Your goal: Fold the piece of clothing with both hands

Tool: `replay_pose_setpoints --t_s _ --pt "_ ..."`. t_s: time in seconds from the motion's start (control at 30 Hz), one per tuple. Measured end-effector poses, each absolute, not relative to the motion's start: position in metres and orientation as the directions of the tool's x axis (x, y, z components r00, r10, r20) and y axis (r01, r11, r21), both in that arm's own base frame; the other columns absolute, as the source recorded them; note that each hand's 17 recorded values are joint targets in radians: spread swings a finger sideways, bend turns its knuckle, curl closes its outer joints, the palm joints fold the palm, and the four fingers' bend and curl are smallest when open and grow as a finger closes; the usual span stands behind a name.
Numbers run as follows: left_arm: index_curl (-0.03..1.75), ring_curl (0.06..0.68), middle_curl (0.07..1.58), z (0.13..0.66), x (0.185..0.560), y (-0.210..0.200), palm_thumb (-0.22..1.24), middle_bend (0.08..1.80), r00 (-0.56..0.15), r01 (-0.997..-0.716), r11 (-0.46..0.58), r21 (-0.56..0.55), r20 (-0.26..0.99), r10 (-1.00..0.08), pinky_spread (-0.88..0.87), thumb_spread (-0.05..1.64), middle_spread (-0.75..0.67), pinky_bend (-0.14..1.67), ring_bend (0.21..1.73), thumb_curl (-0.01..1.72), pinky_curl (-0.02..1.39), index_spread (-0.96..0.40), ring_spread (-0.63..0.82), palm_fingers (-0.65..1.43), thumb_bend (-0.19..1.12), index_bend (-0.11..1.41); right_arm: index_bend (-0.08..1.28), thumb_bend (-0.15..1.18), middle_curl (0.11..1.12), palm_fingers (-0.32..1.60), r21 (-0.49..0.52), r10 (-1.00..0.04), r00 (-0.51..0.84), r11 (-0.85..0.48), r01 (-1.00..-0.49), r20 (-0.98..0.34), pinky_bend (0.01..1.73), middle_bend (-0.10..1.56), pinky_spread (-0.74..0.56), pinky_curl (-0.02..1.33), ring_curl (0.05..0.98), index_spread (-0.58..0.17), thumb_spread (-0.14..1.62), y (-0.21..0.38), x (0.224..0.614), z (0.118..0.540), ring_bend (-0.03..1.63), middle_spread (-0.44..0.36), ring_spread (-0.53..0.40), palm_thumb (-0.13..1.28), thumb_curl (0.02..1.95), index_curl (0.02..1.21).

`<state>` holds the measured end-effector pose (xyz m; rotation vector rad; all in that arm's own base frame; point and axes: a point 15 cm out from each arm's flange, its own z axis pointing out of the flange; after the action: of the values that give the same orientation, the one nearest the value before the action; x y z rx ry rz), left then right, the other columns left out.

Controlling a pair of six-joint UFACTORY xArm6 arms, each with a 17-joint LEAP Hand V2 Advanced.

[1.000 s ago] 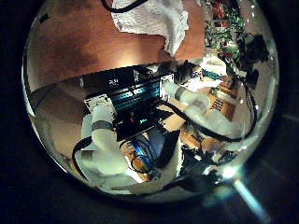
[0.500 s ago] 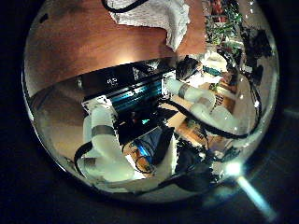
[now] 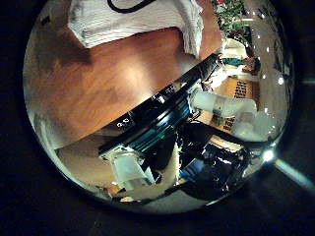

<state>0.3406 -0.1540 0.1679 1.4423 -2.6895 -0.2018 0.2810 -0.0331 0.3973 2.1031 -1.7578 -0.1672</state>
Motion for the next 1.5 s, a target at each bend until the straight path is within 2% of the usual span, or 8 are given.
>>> replay_pose_setpoints --t_s 0.33,0.53,0.63,0.73,0.9,1.0,1.27,1.5 --pt "0.35 0.203 0.34 0.131 0.377 -0.175 0.28 0.26 -0.544 -0.831 0.537 0.146 -0.007 -0.839 0.47 0.98 0.31 0.34 0.63 0.33 0.30 0.07 0.45 0.20 -0.01 0.17 0.16 -0.01 0.36 0.18 0.377 -0.968 0.192 -0.119 -0.918 0.162 0.64 0.25 0.32 0.20 0.237 -0.323 1.26 -0.034 0.269 0.392 0.62 0.007 0.083 0.23 0.20 0.27" --pt "0.35 0.223 0.42 0.125 0.389 -0.174 0.53 0.45 -0.531 -0.840 0.513 0.177 -0.072 -0.844 0.29 1.02 0.11 0.32 0.71 0.38 0.29 0.05 0.18 0.40 0.05 0.16 0.16 -0.02 0.36 0.19 0.371 -0.968 0.191 -0.119 -0.921 0.163 0.62 0.25 0.32 0.20 0.239 -0.326 1.26 -0.035 0.268 0.394 0.62 0.000 0.076 0.22 0.20 0.28" --pt "0.33 0.270 0.49 0.129 0.391 -0.174 0.64 0.60 -0.527 -0.843 0.506 0.181 -0.095 -0.845 0.01 1.08 -0.02 0.51 0.87 0.43 0.34 -0.02 -0.07 0.73 0.09 0.12 0.16 -0.02 0.36 0.19 0.364 -0.968 0.189 -0.118 -0.924 0.164 0.62 0.25 0.32 0.20 0.238 -0.330 1.25 -0.035 0.267 0.395 0.62 -0.006 0.071 0.21 0.20 0.28" --pt "0.32 0.338 0.54 0.135 0.395 -0.178 0.67 0.60 -0.520 -0.848 0.501 0.171 -0.091 -0.849 -0.24 1.19 -0.14 0.81 1.06 0.47 0.43 -0.10 -0.27 0.98 0.12 0.14 0.15 -0.02 0.36 0.22 0.367 -0.968 0.189 -0.118 -0.923 0.165 0.63 0.25 0.31 0.20 0.243 -0.336 1.25 -0.036 0.268 0.394 0.64 -0.011 0.050 0.20 0.20 0.28" --pt "0.39 0.402 0.62 0.155 0.396 -0.189 0.69 0.75 -0.514 -0.851 0.501 0.158 -0.055 -0.856 -0.47 1.42 -0.33 1.01 1.10 0.51 0.53 -0.30 -0.42 1.25 0.19 0.27 0.13 -0.02 0.36 0.29 0.437 -0.967 0.201 -0.116 -0.892 0.155 0.72 0.24 0.17 0.22 0.264 -0.351 1.24 -0.037 0.257 0.367 0.74 -0.028 -0.034 0.18 0.20 0.26" --pt "0.46 0.428 0.65 0.164 0.399 -0.198 0.67 0.85 -0.524 -0.847 0.512 0.142 -0.055 -0.850 -0.52 1.49 -0.40 1.06 1.15 0.54 0.56 -0.40 -0.44 1.29 0.20 0.40 0.13 -0.02 0.37 0.34 0.483 -0.967 0.209 -0.114 -0.868 0.146 0.76 0.28 0.08 0.22 0.286 -0.354 1.24 -0.037 0.250 0.347 0.82 -0.045 -0.097 0.18 0.19 0.24" --pt "0.60 0.498 0.72 0.196 0.394 -0.208 0.62 1.04 -0.535 -0.829 0.512 0.227 -0.054 -0.843 -0.55 1.60 -0.47 1.17 1.30 0.60 0.63 -0.54 -0.43 1.20 0.24 0.57 0.17 -0.01 0.44 0.50 0.447 -0.961 0.235 -0.147 -0.882 0.146 0.87 0.42 -0.17 0.22 0.341 -0.346 1.20 -0.037 0.264 0.291 0.95 -0.137 -0.231 0.21 0.21 0.26" --pt "0.69 0.522 0.74 0.231 0.377 -0.217 0.58 1.09 -0.542 -0.796 0.499 0.343 -0.038 -0.839 -0.55 1.60 -0.48 1.21 1.35 0.66 0.66 -0.59 -0.42 1.15 0.27 0.59 0.20 -0.02 0.46 0.38 0.435 -0.976 0.146 -0.063 -0.898 0.161 0.84 0.43 -0.16 0.19 0.344 -0.327 1.14 -0.051 0.259 0.244 0.90 -0.150 -0.224 0.21 0.23 0.31"
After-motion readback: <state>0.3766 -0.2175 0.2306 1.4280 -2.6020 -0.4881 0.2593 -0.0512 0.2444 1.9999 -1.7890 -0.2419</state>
